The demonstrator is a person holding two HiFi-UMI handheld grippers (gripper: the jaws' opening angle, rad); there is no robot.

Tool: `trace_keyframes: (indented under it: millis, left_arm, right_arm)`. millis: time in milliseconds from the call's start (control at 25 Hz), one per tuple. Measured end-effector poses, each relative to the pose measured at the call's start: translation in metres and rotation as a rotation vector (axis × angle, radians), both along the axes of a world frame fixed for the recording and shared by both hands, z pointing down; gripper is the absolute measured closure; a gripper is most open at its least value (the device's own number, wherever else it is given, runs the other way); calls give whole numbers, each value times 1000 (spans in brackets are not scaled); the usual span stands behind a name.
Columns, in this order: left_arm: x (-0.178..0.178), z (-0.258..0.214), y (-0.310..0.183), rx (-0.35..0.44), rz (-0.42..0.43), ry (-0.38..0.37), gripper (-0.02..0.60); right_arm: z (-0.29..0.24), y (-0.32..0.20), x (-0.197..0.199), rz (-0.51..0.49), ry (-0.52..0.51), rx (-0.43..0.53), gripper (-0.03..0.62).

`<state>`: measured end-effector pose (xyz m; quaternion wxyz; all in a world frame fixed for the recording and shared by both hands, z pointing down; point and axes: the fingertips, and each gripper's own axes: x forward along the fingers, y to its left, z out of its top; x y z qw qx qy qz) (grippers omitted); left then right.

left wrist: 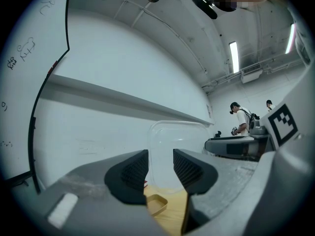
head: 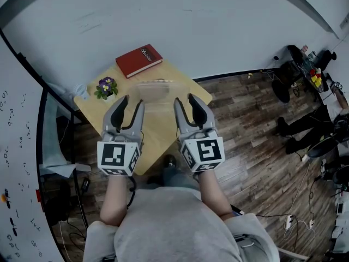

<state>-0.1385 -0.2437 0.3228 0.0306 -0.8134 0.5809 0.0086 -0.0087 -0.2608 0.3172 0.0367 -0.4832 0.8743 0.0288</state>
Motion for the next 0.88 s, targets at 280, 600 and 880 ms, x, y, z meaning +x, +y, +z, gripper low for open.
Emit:
trace_keyframes:
  millis: [280,600,880]
  left_arm:
    - [0,-1,0,-1,1,-1,425]
    - [0,-1,2,0,3,-3,425]
    - [-2,-1,3,-2,1,-1,425]
  right_arm:
    - [-1,0,0,5,1,2,457]
    - [-1,2,0,8,2,5,457]
    - [-3,4,-1,9,5,8,457]
